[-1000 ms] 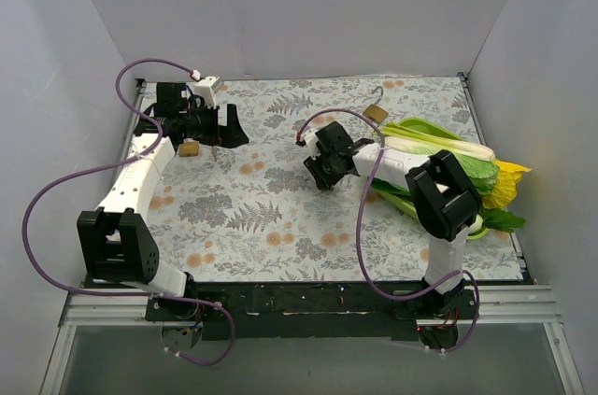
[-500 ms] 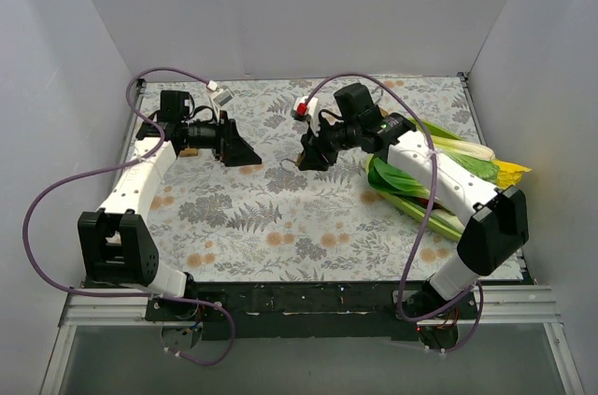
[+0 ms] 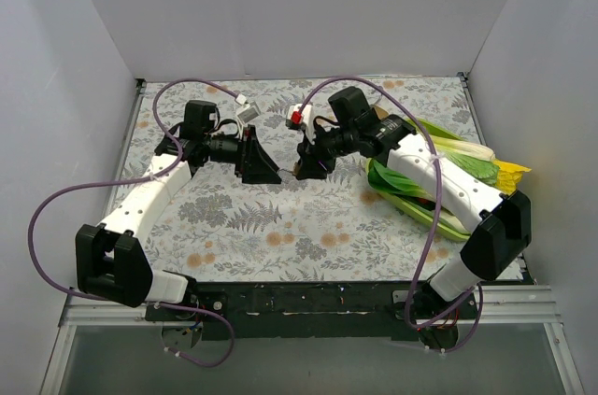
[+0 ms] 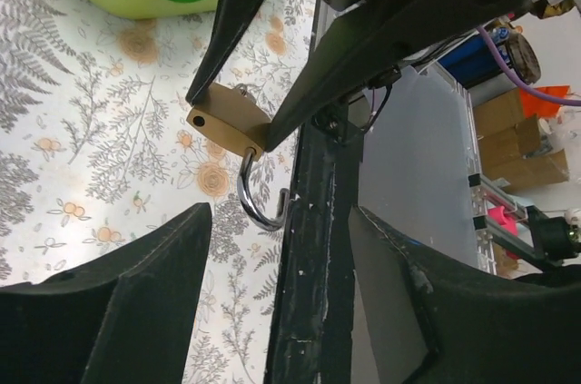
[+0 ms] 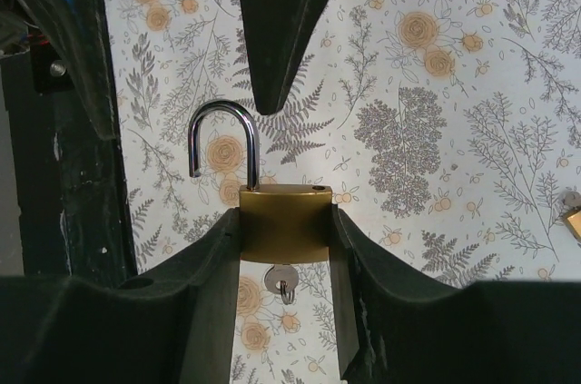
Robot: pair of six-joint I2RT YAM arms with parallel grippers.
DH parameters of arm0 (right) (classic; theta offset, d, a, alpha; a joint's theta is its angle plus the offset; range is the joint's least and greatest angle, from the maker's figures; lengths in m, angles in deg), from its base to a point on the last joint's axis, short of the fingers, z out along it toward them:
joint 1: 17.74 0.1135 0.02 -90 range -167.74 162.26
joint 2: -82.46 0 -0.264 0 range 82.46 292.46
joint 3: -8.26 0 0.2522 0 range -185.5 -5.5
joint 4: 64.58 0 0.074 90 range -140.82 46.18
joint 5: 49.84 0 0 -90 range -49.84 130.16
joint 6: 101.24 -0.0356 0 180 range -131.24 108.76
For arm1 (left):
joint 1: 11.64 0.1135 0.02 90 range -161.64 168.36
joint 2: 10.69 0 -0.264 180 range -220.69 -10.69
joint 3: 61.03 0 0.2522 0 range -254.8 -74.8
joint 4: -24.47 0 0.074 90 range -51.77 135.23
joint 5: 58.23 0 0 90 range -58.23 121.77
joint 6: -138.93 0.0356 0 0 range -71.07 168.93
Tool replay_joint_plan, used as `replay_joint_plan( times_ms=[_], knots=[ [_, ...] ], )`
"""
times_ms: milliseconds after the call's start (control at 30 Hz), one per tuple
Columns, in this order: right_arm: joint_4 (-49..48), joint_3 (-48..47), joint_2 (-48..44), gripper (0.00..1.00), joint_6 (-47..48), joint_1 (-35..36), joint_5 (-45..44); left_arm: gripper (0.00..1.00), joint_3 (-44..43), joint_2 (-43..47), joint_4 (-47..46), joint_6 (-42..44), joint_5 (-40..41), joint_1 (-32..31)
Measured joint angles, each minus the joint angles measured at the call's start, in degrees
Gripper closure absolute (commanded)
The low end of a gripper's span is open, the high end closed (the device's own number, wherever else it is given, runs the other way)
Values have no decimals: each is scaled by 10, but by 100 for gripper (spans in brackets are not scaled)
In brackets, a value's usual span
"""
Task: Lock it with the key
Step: Lock the lock.
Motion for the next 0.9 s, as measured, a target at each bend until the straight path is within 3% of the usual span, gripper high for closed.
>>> replay_joint_plan(
  times_ms=[133,267,567,700,733,767,833,867,900],
  knots=[
    [-1,6,-19,99,4,18,-33,50,23,3,-22,-36,25,-20],
    [-3,7,-39,99,9,30,-56,68,31,3,-33,-61,39,-26],
    [-14,16,-52,99,33,50,-91,59,38,3,-75,-111,45,-28],
    [-15,22,-52,99,35,54,-96,81,38,3,-80,-119,47,-28],
    [-16,23,-52,99,35,54,-96,95,38,3,-82,-120,46,-28],
    [-16,23,-52,99,35,54,-99,100,38,3,-83,-120,44,-28],
    [-16,23,-52,99,36,54,-101,100,38,3,-87,-121,36,-28],
    [-14,23,-51,91,35,54,-99,100,38,4,-89,-118,35,-29],
    [-13,22,-51,74,33,53,-97,100,38,5,-89,-117,33,-30]
  ],
)
